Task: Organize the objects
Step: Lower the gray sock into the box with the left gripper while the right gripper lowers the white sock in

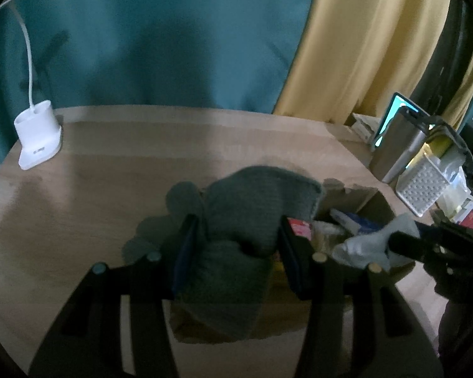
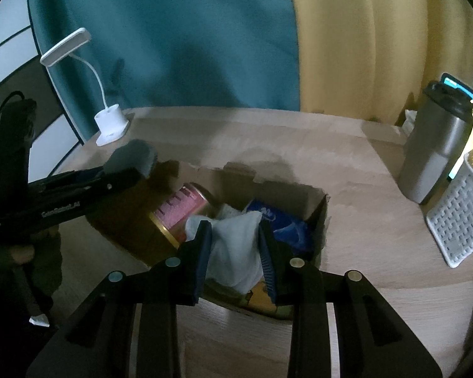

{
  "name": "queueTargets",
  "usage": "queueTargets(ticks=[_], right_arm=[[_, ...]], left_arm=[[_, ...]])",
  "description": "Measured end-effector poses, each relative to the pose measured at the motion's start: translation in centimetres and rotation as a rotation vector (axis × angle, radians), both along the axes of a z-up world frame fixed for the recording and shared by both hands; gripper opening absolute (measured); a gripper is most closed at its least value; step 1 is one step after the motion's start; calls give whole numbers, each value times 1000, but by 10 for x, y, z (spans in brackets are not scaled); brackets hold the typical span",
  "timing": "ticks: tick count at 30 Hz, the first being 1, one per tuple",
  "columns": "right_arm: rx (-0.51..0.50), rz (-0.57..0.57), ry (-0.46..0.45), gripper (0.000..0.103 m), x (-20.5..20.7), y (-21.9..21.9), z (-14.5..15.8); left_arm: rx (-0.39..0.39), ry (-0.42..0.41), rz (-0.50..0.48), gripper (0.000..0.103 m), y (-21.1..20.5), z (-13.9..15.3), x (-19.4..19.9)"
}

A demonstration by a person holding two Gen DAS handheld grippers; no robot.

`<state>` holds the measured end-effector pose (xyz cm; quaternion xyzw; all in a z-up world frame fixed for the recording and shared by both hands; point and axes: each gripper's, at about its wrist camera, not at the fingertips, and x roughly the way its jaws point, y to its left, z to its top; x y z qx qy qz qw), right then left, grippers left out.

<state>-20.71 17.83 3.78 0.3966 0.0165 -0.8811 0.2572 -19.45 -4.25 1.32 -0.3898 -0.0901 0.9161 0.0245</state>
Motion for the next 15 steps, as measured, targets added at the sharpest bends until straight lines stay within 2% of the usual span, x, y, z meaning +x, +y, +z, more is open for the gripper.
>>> queueTargets(ticks=[15], right_arm=[[-2, 10, -49, 32, -5, -6, -16]], left_arm=[[-4, -73, -9, 53, 4, -23, -16]])
